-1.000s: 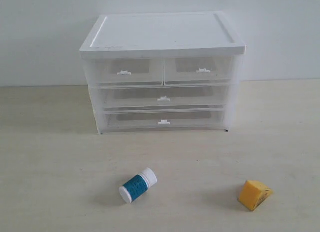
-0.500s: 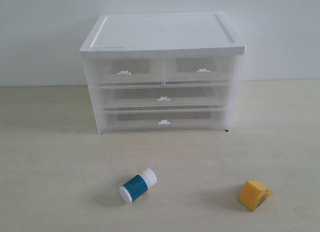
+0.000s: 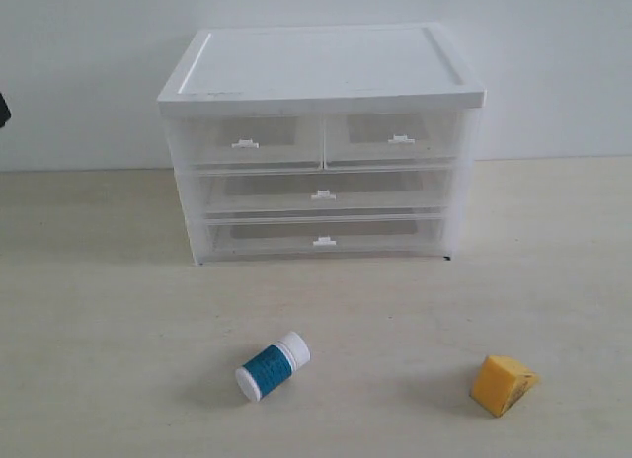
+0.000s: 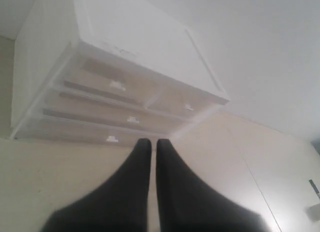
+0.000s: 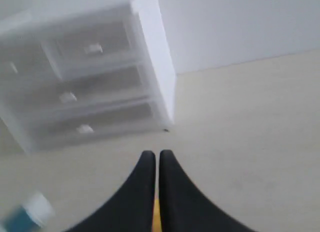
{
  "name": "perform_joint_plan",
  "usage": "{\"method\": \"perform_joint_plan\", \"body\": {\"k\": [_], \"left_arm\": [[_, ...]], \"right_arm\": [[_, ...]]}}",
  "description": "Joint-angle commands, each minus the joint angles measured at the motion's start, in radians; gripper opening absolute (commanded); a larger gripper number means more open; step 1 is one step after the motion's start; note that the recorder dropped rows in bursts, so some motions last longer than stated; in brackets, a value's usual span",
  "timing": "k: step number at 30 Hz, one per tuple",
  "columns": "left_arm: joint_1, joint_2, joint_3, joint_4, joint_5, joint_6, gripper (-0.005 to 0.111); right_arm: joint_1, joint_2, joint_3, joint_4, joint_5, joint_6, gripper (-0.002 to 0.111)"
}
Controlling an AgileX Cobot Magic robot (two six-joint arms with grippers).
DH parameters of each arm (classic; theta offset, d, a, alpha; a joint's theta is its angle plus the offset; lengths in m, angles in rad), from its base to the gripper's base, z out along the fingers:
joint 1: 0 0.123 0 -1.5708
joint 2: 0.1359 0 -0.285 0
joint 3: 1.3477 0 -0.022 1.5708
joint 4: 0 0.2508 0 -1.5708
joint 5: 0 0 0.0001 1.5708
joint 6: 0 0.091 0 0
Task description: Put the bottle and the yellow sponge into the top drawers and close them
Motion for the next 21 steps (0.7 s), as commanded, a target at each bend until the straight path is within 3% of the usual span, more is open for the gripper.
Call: {"method": "perform_joint_plan", "body": {"k": [1,4,10,16,21], "left_arm": [[-0.008,0.069,0.003,-0.051,0.006,0.033,0.004],[-0.008,0.107,0.003,-0.106,0.016,0.042,0.004],[-0.008,0.152,0.003,-0.211,0.013,0.131,0.004],[-0.008,0.171,0.003,-0.293,0.027,0.215,0.004],[-0.008,0.179,0.001,-0.36,0.03,0.26,0.004]], "right_arm": [[-0.004,-0.005,0.0,0.421,-0.124,0.211,0.0],[-0.004,-0.005,0.0,0.515,-0.143,0.217,0.0],[-0.004,-0.005,0.0,0.515,-0.244,0.219,0.0],[-0.004,-0.005,0.0,0.526,-0.3,0.366,0.0],[-0.004,-0.005,-0.031,0.424,-0.504,0.414,0.0]]}}
